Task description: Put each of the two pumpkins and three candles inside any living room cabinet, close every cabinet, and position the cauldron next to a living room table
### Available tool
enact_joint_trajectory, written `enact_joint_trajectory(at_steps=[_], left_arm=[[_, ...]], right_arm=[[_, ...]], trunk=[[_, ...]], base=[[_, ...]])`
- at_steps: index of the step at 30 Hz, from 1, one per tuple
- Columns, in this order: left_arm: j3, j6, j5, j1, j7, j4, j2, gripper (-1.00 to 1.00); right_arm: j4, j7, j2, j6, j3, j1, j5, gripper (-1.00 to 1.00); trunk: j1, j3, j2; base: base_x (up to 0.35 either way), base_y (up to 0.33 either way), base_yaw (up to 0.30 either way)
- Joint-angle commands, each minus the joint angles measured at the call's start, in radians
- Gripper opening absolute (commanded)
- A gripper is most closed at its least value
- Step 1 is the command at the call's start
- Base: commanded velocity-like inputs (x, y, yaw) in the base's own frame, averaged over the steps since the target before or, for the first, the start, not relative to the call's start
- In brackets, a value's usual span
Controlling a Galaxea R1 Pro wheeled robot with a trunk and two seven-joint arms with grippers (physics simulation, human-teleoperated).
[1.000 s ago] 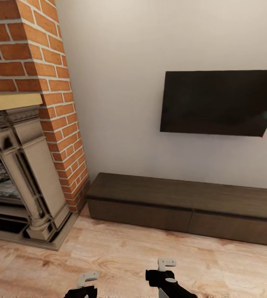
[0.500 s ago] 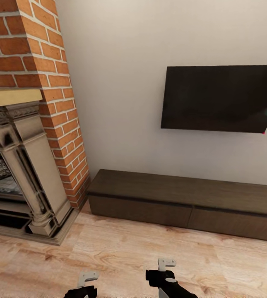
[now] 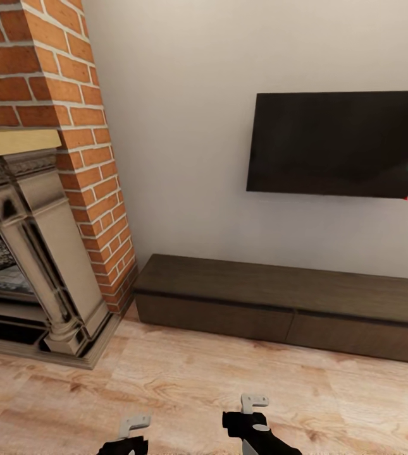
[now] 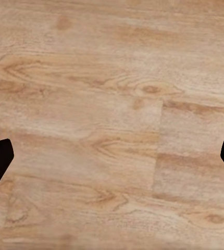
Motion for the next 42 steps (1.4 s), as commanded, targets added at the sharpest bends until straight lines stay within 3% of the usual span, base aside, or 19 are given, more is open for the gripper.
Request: enact_joint_trajectory(at_steps=[1,14,18,21,22,24,25,27,30,34,42], left_arm=[[-0.009,0.006,0.008,0.0,0.006,-0.002,0.001,1.0],[-0.009,0.007,0.009,0.0,0.003,-0.003,0.007,1.0],[-0.003,0.024,0.015,-0.002,-0.035,-0.013,0.018,1.0],[-0.001,0.108,0.019,-0.017,-0.072,-0.044,0.053,1.0],[0.0,0.183,0.02,-0.024,-0.08,-0.086,0.068,1.0],[0.005,0.358,0.026,-0.032,-0.091,-0.224,0.104,1.0],[0.029,0.478,0.047,-0.034,-0.099,-0.356,0.145,1.0],[0.069,0.591,0.093,-0.035,-0.107,-0.495,0.181,1.0],[0.104,0.708,0.131,-0.035,-0.111,-0.613,0.205,1.0],[0.109,0.745,0.141,-0.035,-0.112,-0.666,0.208,1.0],[0.101,0.753,0.137,-0.035,-0.107,-0.679,0.201,1.0]], right_arm=[[0.0,-0.005,0.0,-0.003,0.008,-0.001,-0.009,1.0],[0.0,-0.005,0.0,-0.011,0.008,-0.001,-0.009,1.0],[0.0,-0.006,0.0,-0.012,0.007,-0.001,-0.015,1.0],[-0.005,-0.007,0.0,-0.012,0.005,-0.001,-0.017,1.0],[-0.006,-0.008,0.0,-0.012,0.004,-0.001,-0.018,1.0],[-0.008,-0.008,0.0,-0.013,0.003,-0.001,-0.019,1.0],[-0.008,-0.008,0.0,-0.014,0.002,-0.001,-0.019,1.0],[-0.008,-0.008,0.0,-0.014,0.002,-0.001,-0.019,1.0],[-0.009,-0.008,0.0,-0.015,0.001,-0.001,-0.02,1.0],[-0.009,-0.008,0.0,-0.017,0.0,-0.001,-0.021,1.0],[-0.002,-0.017,0.0,-0.069,-0.006,-0.001,-0.025,1.0]], trunk=[[0.0,-0.003,-0.001],[0.0,-0.024,-0.001],[0.0,-0.03,-0.001],[0.0,-0.032,-0.001],[0.0,-0.032,-0.001],[0.0,-0.033,-0.001],[0.0,-0.033,-0.001],[0.0,-0.033,-0.001],[0.0,-0.033,-0.001],[0.0,-0.033,-0.001],[0.0,-0.033,-0.001]], base=[[0.0,0.0,0.0],[0.0,0.0,0.0],[0.0,0.0,0.0],[0.0,0.0,0.0],[0.0,0.0,0.0],[0.0,0.0,0.0],[0.0,0.0,0.0],[0.0,0.0,0.0],[0.0,0.0,0.0],[0.0,0.0,0.0],[0.0,0.0,0.0]])
